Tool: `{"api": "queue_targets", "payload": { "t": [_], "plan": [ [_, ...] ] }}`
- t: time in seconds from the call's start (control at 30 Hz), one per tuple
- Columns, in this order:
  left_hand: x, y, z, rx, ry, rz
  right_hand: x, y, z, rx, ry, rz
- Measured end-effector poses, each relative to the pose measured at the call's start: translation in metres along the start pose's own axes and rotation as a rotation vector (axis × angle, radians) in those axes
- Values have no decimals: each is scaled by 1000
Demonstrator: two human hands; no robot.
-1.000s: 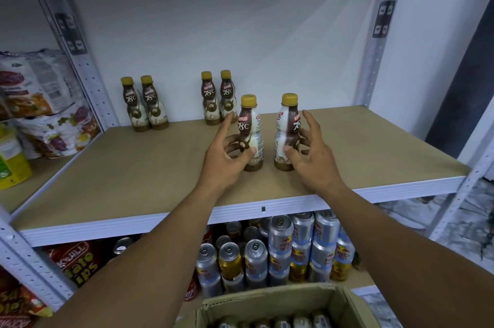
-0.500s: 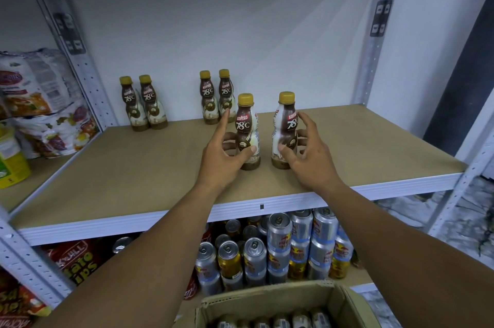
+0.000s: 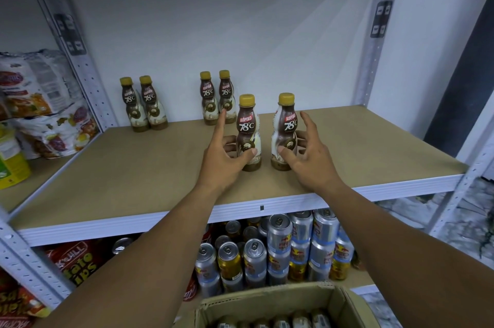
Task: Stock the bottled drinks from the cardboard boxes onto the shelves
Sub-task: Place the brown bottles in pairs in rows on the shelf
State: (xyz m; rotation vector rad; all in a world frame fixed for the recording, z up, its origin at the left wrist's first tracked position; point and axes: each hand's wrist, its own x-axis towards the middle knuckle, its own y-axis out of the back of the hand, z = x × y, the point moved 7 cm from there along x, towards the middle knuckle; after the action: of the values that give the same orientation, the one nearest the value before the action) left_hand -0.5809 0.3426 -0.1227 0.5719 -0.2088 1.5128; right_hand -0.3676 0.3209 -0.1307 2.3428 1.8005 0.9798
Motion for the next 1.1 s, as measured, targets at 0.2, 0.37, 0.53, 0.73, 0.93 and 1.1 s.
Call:
{"api": "queue_targets", "payload": {
  "t": [0.2, 0.37, 0.53, 0.73, 0.93, 1.1],
  "plan": [
    [-1, -2, -2, -7, 21, -33, 0, 0, 2, 19, 0, 6],
    [0, -1, -4, 7, 23, -23, -1, 1, 0, 20, -14, 11],
    [1, -1, -5, 15, 20, -18, -3, 3, -5, 9, 0, 18],
    [1, -1, -6, 27, 34, -22, -3, 5, -4, -3, -1, 27],
    [1, -2, -7, 14, 25, -38, -2, 3, -3, 27, -13, 11],
    [2, -2, -8, 28, 19, -29, -1, 3, -2, 48, -22, 6]
  ]
}}
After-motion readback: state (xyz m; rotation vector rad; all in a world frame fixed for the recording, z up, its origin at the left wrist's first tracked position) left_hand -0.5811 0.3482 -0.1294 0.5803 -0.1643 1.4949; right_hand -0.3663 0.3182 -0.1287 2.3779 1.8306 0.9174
